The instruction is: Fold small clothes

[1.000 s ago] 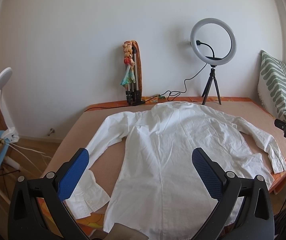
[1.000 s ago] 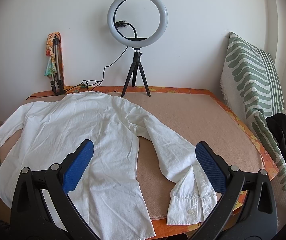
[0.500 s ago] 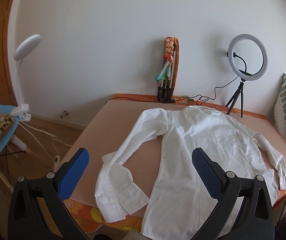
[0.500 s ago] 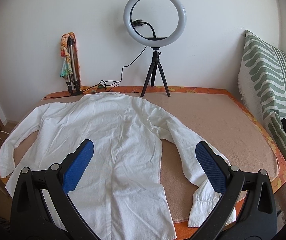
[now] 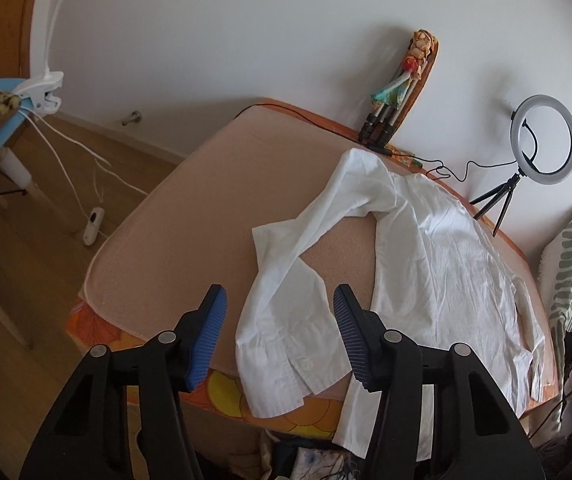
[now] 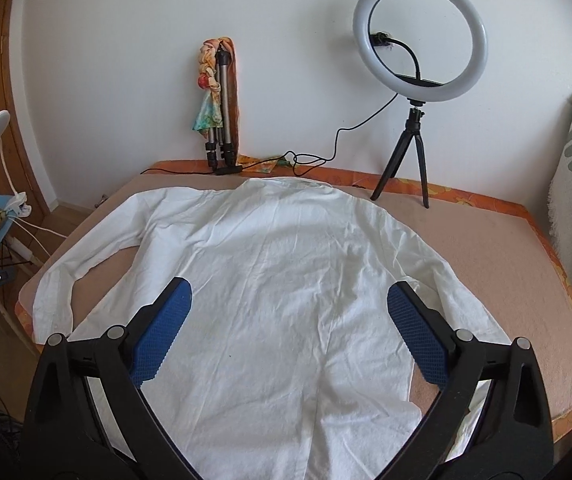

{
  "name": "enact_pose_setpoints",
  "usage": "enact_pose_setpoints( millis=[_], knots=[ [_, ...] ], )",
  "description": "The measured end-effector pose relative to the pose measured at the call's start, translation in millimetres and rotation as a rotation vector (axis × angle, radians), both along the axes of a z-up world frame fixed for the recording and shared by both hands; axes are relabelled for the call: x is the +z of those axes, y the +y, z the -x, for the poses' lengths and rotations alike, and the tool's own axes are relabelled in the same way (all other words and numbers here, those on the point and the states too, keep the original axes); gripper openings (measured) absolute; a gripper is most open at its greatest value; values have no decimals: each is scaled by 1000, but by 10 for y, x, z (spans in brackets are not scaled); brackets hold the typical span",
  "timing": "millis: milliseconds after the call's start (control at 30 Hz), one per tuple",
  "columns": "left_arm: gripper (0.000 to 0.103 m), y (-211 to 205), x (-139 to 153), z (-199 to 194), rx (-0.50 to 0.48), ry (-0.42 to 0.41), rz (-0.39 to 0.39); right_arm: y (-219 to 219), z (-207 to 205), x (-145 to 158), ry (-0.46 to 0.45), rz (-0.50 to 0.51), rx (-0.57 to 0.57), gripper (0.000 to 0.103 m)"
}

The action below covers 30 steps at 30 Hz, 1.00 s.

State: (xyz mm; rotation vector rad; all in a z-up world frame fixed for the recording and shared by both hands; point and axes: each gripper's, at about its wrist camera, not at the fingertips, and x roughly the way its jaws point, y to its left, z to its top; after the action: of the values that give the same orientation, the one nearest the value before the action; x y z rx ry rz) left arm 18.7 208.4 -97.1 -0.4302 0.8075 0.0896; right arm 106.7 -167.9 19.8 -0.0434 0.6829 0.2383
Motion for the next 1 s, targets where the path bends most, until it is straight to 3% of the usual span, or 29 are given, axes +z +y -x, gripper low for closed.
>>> enact_pose_setpoints(
  millis=[100, 233, 400, 467, 533, 600, 733, 1000],
  knots=[
    [44, -18, -156, -88, -32, 61, -17, 299, -158, 21, 41, -15, 86, 97],
    [43, -33, -277, -183, -72, 113, -56, 738, -372, 46, 99, -40, 190, 96],
    [37, -24, -411, -305, -124, 180, -44, 1319, -702, -18, 172, -68, 272, 96],
    [37, -32, -433, -325, -135, 185, -84, 1515, -879, -87, 222, -95, 286, 96],
    [34, 10, -474, -323, -131, 187, -75, 1694, -1080, -180, 284, -130, 297, 94],
    [27, 32, -512, -324, -142, 178, -34, 1881, -1273, -278, 339, -155, 299, 93],
    [14, 13, -552, -341, -167, 175, -28, 2232, -1597, -432, 399, -162, 290, 92],
    [9, -31, -294, -332, -232, 39, -1, 2841, -2080, -807, 519, -165, 287, 88]
  ],
)
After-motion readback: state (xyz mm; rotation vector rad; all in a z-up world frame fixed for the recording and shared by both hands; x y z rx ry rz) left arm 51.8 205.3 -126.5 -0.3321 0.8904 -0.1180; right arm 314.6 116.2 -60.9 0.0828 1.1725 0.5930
